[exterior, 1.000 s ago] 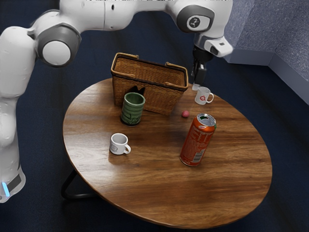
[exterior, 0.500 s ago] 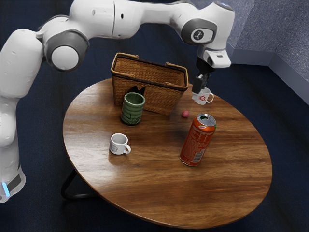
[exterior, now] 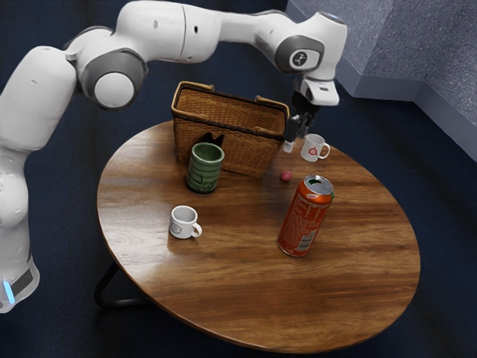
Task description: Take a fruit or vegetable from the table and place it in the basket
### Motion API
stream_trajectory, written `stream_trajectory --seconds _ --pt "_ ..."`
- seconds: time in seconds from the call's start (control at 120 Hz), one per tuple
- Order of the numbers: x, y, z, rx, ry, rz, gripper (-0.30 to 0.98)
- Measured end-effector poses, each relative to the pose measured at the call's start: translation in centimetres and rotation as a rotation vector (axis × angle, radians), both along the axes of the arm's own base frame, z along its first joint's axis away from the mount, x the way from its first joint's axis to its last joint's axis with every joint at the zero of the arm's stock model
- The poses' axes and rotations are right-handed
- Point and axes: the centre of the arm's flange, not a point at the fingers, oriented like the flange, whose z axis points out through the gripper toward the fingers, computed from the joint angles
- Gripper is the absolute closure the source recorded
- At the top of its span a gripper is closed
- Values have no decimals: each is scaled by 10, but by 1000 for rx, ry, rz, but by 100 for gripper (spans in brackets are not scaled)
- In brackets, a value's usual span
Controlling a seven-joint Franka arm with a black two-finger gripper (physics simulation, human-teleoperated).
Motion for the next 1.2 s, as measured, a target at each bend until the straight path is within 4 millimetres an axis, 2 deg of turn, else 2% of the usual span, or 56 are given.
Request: stream_trajectory --seconds 0.133,0.308,0.433,0.592,0.808,1.2 --pt "1 14 -9 -16 7 -4 0" --pt "10 -2 -29 -28 21 -53 0" --pt "12 -1 -37 -17 28 -69 0" --pt "15 -16 -44 15 42 -115 0" --pt "16 -8 -57 25 66 -121 0" --pt "20 -7 -87 16 111 -134 0"
